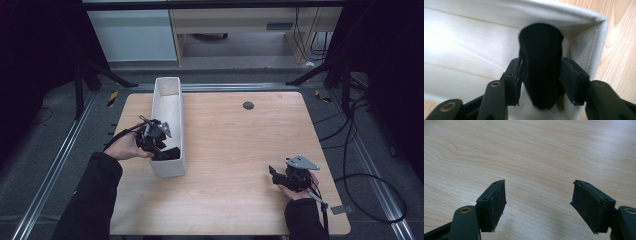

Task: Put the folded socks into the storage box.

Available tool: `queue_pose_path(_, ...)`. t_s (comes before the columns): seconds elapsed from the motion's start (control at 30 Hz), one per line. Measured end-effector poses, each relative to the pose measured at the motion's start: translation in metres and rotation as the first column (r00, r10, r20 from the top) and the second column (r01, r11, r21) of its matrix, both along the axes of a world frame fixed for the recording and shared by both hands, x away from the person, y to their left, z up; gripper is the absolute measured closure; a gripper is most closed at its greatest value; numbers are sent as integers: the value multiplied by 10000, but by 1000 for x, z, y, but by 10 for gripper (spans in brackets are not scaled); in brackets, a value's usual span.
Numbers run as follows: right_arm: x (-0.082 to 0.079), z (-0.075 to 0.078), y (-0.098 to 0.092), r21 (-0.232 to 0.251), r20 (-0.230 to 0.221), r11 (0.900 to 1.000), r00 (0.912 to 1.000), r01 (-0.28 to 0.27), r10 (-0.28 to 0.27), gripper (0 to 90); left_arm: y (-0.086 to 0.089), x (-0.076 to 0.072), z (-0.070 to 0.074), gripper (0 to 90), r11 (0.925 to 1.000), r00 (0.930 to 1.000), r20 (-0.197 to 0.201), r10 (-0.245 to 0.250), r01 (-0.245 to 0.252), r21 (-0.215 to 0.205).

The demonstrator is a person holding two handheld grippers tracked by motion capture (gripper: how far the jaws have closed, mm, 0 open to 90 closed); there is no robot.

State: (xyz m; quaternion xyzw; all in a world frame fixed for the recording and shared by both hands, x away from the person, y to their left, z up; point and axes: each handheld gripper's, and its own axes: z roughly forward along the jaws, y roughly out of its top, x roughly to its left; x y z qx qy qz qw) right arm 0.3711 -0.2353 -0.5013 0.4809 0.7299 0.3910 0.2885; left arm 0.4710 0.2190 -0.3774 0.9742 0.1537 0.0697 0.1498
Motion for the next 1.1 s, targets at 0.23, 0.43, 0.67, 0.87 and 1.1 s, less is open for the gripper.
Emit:
queue_pose_path(0.23,-1,1,-1,56,43,10000,10000,71,-72,269,14,-15,28,480,9921,9932,874,768,-674,-1055)
queue_pose_path(0.43,-1,2,-2,126,-9,9998,9999,146,-145,256,35,-39,39,428,9557,9716,1403,1908,-1511,-2527)
queue_pose_path(0.67,-2,3,-3,210,-85,9994,9996,269,-268,232,65,-79,30,357,8895,9231,1836,3379,-2495,-3827)
queue_pose_path(0.87,-1,3,-4,252,-136,9991,9994,327,-324,220,90,-103,9,295,7742,8599,1377,4915,-3591,-5212)
queue_pose_path(1.1,-2,4,-4,351,-181,9986,9991,399,-393,209,114,-110,-33,262,6645,7497,1093,6527,-4972,-5579)
